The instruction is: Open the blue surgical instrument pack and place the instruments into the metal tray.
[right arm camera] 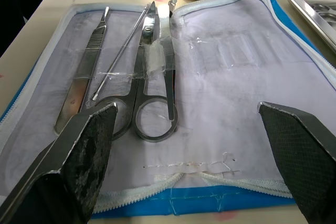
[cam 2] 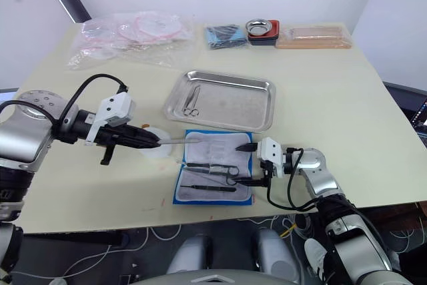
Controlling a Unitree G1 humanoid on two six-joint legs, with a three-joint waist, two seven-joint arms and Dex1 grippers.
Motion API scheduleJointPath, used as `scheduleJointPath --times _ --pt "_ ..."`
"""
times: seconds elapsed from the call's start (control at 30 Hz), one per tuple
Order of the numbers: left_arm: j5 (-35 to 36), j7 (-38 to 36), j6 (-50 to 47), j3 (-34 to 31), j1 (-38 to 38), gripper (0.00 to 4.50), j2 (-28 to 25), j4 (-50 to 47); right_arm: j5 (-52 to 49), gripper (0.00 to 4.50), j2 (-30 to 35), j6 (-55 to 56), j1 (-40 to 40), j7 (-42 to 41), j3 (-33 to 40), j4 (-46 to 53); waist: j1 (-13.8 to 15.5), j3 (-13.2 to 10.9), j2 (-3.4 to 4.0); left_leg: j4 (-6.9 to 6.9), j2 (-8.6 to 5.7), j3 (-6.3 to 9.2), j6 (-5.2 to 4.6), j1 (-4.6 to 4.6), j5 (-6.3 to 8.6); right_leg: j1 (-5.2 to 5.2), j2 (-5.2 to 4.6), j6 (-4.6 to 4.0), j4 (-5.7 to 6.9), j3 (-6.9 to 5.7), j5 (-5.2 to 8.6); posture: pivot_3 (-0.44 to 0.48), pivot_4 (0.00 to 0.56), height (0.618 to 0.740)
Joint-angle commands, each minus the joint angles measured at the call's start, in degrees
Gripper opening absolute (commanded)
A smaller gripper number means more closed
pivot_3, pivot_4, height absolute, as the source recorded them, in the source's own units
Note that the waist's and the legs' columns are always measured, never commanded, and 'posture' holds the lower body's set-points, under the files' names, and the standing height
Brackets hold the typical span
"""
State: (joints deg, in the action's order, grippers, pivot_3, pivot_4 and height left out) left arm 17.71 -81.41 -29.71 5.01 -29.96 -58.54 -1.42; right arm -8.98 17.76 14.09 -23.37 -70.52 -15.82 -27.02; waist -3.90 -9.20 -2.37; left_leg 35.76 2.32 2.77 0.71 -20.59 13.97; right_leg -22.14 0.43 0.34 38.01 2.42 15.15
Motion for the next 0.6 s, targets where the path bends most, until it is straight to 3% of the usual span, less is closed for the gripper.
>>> scheduleJointPath --times 0.03,0.33,0.6 --pt "2.22 7.77 -5.44 -3.63 0.34 0.07 3.26 -4.62 5.28 4.5 0.36 -1.98 3.14 0.43 -4.25 -6.82 0.0 0.0 0.01 0.0 0.0 -0.01 0.0 0.01 0.0 0.01 0.0 0.01 0.01 0.01 0.0 0.0 0.15 0.74" --pt "3.4 36.3 -23.21 -9.0 -4.13 0.07 21.82 -9.28 5.14 4.5 0.29 -2.19 3.16 0.33 -4.27 -6.61 0.03 0.02 -0.04 0.21 -0.04 0.12 0.0 0.01 0.0 0.16 0.16 0.25 0.05 -0.07 -0.15 0.0 0.15 0.74" --pt "-2.07 54.15 -25.79 -7.29 -4.81 0.07 32.05 -8.97 5.19 4.5 -0.03 -1.94 3.13 0.52 -4.32 -6.79 0.08 0.06 -0.09 0.21 -0.06 0.19 0.02 0.23 0.01 0.46 -0.06 0.27 0.02 -0.09 -0.16 0.0 0.15 0.74"
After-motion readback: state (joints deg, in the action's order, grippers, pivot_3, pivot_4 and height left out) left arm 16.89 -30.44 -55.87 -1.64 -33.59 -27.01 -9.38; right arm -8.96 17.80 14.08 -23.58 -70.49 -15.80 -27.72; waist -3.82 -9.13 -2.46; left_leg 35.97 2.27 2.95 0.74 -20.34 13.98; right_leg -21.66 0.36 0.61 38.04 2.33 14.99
